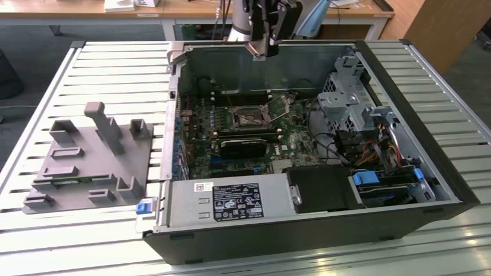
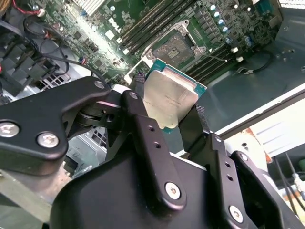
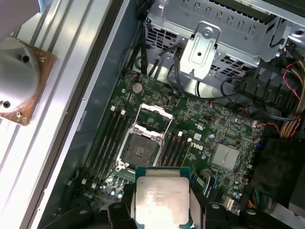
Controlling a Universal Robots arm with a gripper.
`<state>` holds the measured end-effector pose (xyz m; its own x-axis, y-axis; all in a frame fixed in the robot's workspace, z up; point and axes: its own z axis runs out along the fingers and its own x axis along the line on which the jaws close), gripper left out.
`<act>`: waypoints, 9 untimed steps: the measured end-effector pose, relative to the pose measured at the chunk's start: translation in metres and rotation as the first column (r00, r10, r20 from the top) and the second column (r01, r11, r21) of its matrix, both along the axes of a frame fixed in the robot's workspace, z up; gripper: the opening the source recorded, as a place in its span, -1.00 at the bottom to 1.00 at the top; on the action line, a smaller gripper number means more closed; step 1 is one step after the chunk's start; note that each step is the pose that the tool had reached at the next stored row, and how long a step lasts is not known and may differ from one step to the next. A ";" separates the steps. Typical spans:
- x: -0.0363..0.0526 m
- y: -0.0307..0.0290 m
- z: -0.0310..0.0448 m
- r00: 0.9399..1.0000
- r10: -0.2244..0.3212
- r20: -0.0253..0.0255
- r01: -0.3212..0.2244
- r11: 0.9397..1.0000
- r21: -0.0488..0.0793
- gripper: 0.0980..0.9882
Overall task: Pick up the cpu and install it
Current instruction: 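Place the cpu into insertion slot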
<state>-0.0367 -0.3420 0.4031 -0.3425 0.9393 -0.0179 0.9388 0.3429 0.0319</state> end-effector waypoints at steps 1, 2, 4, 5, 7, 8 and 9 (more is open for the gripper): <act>0.0000 0.0000 -0.0010 1.000 -0.014 0.000 0.014 1.000 0.000 0.00; 0.0000 0.0000 -0.0017 1.000 -0.028 0.000 0.028 1.000 -0.001 0.00; 0.0000 0.0000 -0.0033 0.998 -0.057 0.000 0.057 0.998 -0.001 0.00; 0.0000 0.0000 -0.0041 0.997 -0.073 0.000 0.073 0.997 -0.001 0.00; 0.0000 0.0000 -0.0057 0.994 -0.105 0.000 0.105 0.994 -0.002 0.00; 0.0000 0.0000 -0.0063 0.993 -0.120 0.000 0.120 0.993 -0.002 0.00; 0.0000 0.0000 -0.0070 0.991 -0.136 0.000 0.136 0.991 -0.003 0.00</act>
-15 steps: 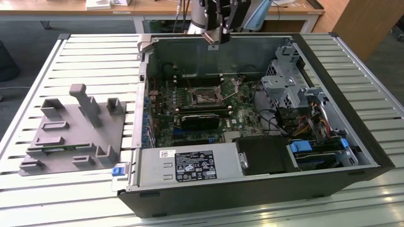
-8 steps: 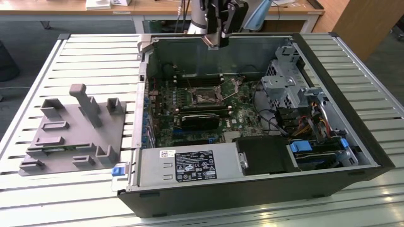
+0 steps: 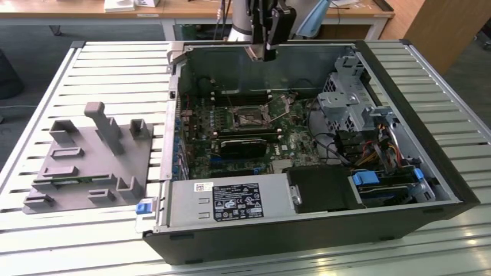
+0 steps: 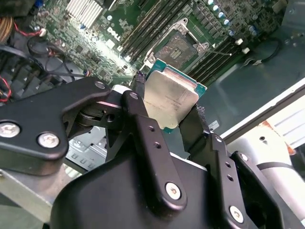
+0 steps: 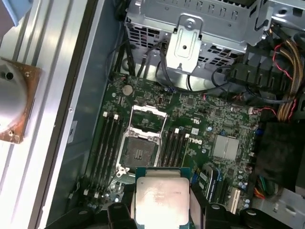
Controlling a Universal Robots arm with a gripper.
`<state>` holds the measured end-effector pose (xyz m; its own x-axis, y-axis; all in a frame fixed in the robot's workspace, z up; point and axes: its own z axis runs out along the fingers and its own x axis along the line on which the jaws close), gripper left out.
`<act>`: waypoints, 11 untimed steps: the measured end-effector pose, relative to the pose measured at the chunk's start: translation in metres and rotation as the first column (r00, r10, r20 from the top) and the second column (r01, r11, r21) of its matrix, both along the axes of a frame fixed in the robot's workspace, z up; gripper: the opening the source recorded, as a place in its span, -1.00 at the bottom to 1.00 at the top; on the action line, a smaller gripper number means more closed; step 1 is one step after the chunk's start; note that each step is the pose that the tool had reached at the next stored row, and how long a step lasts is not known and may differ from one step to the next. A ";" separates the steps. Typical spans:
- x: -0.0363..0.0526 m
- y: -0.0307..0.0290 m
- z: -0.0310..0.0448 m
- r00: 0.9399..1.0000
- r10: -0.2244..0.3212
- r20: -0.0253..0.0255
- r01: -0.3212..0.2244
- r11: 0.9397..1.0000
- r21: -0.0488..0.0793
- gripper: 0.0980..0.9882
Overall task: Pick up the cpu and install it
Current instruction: 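Place the cpu into insertion slot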
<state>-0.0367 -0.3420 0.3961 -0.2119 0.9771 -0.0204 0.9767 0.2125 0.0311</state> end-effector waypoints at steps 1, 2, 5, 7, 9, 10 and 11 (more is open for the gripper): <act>0.0000 0.0000 -0.0004 1.000 -0.010 0.000 0.010 1.000 0.000 0.00; 0.0000 0.0000 -0.0007 1.000 -0.015 0.000 0.015 1.000 0.000 0.00; 0.0000 0.0000 -0.0015 1.000 -0.015 0.000 0.015 1.000 0.000 0.00; 0.0000 0.0000 -0.0023 1.000 -0.015 0.000 0.015 1.000 0.000 0.00; 0.0000 0.0000 -0.0031 1.000 -0.015 0.000 0.015 1.000 0.000 0.00; 0.0000 0.0000 -0.0035 1.000 -0.015 0.000 0.015 1.000 0.000 0.00; 0.0000 0.0000 -0.0038 1.000 -0.015 0.000 0.015 1.000 0.000 0.00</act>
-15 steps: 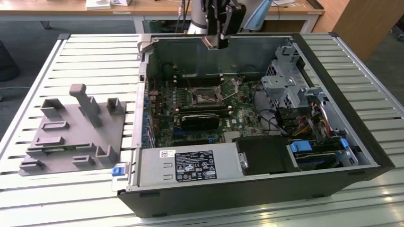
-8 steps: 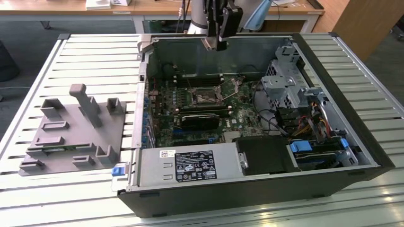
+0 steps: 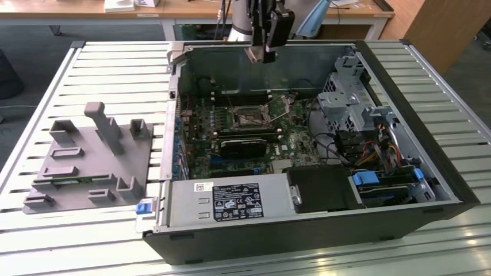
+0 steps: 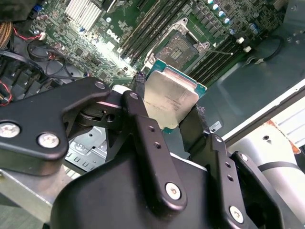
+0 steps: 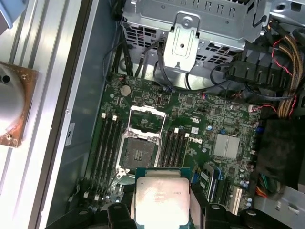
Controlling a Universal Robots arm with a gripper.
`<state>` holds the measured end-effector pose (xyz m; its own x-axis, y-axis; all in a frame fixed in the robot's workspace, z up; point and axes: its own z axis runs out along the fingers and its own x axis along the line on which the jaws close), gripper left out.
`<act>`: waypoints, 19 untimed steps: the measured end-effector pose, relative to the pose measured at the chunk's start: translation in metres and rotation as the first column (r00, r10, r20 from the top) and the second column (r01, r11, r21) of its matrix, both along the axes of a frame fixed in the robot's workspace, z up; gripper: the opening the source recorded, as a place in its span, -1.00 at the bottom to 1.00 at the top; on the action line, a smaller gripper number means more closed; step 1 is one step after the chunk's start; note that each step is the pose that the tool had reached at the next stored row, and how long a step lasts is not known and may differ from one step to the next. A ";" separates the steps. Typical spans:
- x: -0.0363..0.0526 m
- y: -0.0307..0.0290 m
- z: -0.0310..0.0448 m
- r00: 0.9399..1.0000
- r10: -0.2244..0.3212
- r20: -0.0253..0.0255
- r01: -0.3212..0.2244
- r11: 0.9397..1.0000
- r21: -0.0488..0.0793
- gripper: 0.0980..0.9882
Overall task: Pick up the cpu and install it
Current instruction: 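Place the cpu into insertion slot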
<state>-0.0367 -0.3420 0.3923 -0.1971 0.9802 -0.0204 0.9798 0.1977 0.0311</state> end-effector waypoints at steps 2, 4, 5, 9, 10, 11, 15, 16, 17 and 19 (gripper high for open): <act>0.0000 0.0000 -0.0006 1.000 0.000 0.000 0.000 1.000 0.000 0.00; 0.0000 0.0000 -0.0013 1.000 0.000 0.000 0.000 1.000 0.000 0.00; 0.0000 0.0000 -0.0017 1.000 0.000 0.000 0.000 1.000 0.000 0.00; 0.0000 0.0000 -0.0029 1.000 0.000 0.000 0.000 1.000 0.000 0.00; 0.0000 0.0000 -0.0032 1.000 0.000 0.000 0.000 1.000 0.000 0.00; 0.0000 0.0000 -0.0035 1.000 0.000 0.000 0.000 1.000 0.000 0.00; 0.0000 0.0000 -0.0049 1.000 0.000 0.000 0.000 1.000 0.000 0.00; 0.0000 0.0000 -0.0054 1.000 0.000 0.000 0.000 1.000 0.000 0.00; 0.0000 0.0000 -0.0058 1.000 0.000 0.000 0.000 1.000 0.000 0.00; 0.0000 0.0000 -0.0067 1.000 0.000 0.000 0.000 1.000 0.000 0.00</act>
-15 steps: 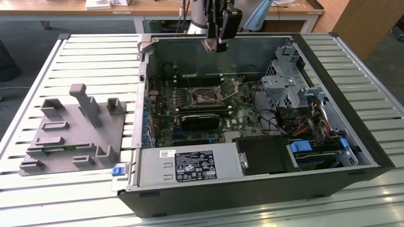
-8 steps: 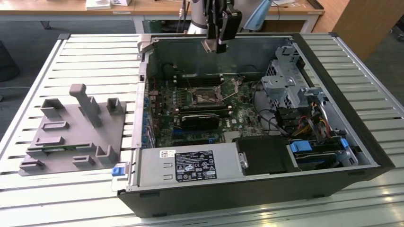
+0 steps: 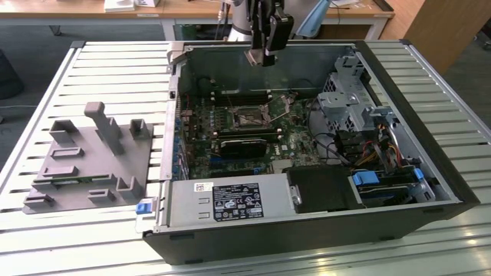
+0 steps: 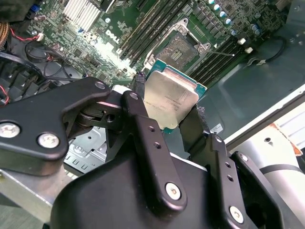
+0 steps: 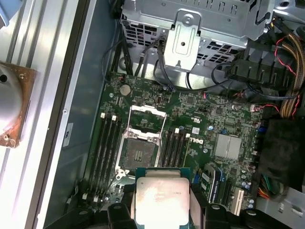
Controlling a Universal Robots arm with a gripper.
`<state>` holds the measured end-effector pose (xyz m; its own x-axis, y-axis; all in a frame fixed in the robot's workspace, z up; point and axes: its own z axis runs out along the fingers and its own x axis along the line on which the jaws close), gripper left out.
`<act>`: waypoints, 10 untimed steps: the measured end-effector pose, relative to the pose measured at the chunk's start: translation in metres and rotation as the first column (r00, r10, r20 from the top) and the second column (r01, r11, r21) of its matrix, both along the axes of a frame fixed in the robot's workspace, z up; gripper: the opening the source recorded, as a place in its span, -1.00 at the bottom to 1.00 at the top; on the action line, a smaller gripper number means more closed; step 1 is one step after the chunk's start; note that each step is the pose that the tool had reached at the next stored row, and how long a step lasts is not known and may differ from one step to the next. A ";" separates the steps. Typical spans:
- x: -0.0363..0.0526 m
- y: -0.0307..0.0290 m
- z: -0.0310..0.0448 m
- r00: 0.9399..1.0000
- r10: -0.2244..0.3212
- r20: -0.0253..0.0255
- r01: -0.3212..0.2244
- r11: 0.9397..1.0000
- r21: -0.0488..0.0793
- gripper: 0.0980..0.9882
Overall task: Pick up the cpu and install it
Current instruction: 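Place the cpu into insertion slot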
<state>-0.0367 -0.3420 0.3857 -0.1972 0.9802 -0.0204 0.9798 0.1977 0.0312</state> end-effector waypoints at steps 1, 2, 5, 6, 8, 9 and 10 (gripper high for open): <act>0.0000 0.0000 -0.0004 1.000 0.000 0.000 0.000 1.000 0.000 0.00; 0.0000 0.0000 -0.0008 1.000 0.000 0.000 0.000 1.000 0.000 0.00; 0.0000 0.0000 -0.0021 1.000 0.000 0.000 0.000 1.000 0.000 0.00; 0.0000 0.0000 -0.0026 1.000 -0.001 0.000 0.001 1.000 0.000 0.00; 0.0000 0.0000 -0.0039 1.000 -0.008 0.000 0.008 1.000 0.000 0.00; 0.0000 0.0000 -0.0046 1.000 -0.018 0.000 0.018 1.000 -0.001 0.00; 0.0000 0.0000 -0.0054 0.999 -0.035 0.000 0.035 0.999 -0.001 0.00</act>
<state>-0.0367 -0.3420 0.3802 -0.1629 0.9864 -0.0211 0.9861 0.1635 0.0310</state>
